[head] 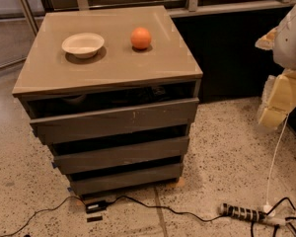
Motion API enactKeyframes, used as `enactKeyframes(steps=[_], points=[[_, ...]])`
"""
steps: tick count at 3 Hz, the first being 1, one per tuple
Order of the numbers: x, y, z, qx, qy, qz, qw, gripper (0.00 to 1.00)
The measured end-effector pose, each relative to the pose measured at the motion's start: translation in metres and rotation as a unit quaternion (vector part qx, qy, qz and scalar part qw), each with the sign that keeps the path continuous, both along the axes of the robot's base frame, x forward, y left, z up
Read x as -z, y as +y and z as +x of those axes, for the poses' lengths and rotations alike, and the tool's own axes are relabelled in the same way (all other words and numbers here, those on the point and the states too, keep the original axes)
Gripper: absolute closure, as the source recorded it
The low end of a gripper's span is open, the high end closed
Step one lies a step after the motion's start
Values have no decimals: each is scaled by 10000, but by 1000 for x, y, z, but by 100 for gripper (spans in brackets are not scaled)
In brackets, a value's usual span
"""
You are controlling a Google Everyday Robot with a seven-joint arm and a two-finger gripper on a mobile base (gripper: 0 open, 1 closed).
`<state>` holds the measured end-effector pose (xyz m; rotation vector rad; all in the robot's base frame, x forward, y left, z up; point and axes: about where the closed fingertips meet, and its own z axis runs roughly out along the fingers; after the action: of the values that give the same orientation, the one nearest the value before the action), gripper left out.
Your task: Open middle drawer
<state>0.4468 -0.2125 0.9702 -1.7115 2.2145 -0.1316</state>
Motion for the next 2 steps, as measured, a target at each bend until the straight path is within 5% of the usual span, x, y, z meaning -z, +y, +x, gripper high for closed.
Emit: enactKeyframes(steps=[2], points=[[51,28,16,-205,17,25,9998,0]])
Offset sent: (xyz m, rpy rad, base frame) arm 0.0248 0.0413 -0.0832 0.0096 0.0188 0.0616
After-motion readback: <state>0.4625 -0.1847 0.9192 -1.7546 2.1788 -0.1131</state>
